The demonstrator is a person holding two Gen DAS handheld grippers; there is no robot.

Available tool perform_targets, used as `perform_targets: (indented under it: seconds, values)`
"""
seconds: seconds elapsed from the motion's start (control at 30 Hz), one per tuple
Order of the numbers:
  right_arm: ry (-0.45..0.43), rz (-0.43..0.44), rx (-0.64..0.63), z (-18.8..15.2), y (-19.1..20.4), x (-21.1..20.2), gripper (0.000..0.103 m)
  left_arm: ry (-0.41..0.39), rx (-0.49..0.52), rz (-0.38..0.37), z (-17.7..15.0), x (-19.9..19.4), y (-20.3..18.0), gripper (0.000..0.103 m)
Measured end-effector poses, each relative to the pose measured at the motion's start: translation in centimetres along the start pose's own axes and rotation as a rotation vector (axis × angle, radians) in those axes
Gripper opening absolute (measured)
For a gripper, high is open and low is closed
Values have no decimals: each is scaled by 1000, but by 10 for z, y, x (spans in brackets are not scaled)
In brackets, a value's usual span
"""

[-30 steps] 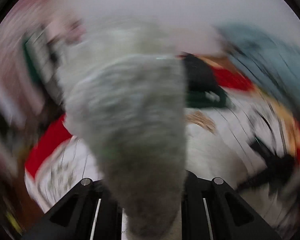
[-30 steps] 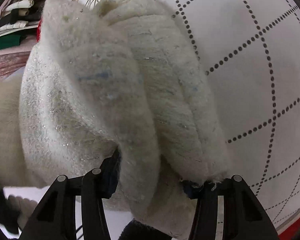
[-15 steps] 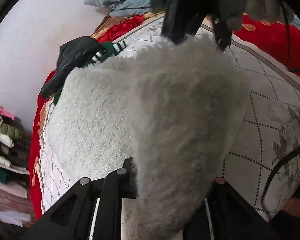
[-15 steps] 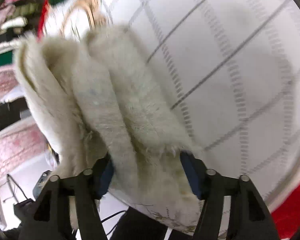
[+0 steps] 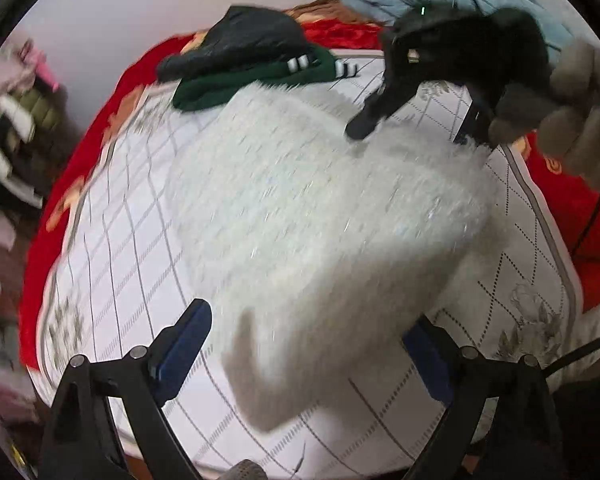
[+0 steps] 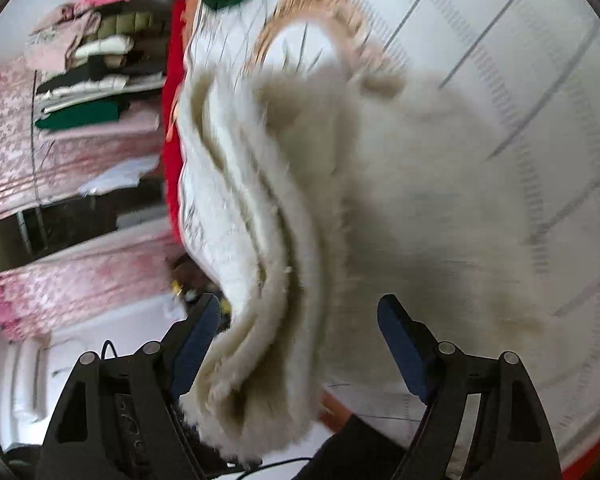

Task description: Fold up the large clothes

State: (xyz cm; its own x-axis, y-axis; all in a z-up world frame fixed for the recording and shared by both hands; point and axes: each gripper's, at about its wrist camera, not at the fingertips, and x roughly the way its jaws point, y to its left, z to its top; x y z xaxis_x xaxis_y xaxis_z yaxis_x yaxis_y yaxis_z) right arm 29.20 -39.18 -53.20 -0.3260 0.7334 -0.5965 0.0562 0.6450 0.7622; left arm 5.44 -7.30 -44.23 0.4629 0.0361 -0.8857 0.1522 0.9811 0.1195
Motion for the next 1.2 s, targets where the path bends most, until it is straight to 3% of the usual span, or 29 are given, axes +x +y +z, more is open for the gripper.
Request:
perform_targets:
  seconds: [0.07, 0.1, 0.13, 0.17, 0.23, 0.3, 0.4, 0.43, 0.53, 0.67, 0.73, 0.8, 0.9, 0.97, 1.03, 1.1, 1.2]
  values:
    - [55, -9, 19, -3, -7, 29, 81, 14, -38, -9, -9, -5, 5, 94]
    - [62, -28, 23, -6, -5, 40, 70, 22, -59, -13, -13, -8, 6, 94]
    - [62, -53, 18, -7, -1, 54, 28, 31, -94, -15, -17, -13, 8, 94]
    - [48, -54, 22, -11, 2, 53, 23, 34, -123, -18, -19, -19, 13, 94]
    - [-26, -56, -26, -28, 16, 39, 23, 33, -205, -37, -23, -30, 25, 94]
    - [-54, -135, -48, -41, 14, 31, 23, 32, -276, -39, -23, -31, 36, 94]
    - [-28, -305, 64, -44, -20, 44, 40, 90, -351, -10, -16, -8, 50, 94]
    - [-25, -324, 83, -44, -25, 47, 50, 122, -378, 10, -12, 5, 55, 94]
    - [-16, -348, 64, -42, -15, 45, 58, 138, -449, 24, 2, 23, 66, 94]
    - [-109, -486, -36, -55, 26, 15, 55, 165, -428, 41, 16, 43, 66, 94]
    - [-146, -472, -95, -63, 48, 0, 43, 212, -385, 77, 18, 53, 60, 94]
    - [-137, -405, -129, -73, 63, -4, 42, 203, -379, 72, 18, 53, 59, 94]
    - [-77, -335, -137, -87, 77, 22, 42, 216, -408, 53, 15, 52, 64, 94]
    - [-23, -387, -133, -89, 73, 51, 35, 230, -419, 52, 15, 51, 68, 94]
    - [19, -523, -127, -88, 45, 93, 32, 227, -423, 61, 17, 47, 73, 94]
    - [40, -534, -70, -85, 23, 112, 32, 219, -429, 71, 21, 43, 81, 94]
    - [51, -515, -44, -81, 35, 104, 32, 194, -451, 88, 32, 36, 96, 94]
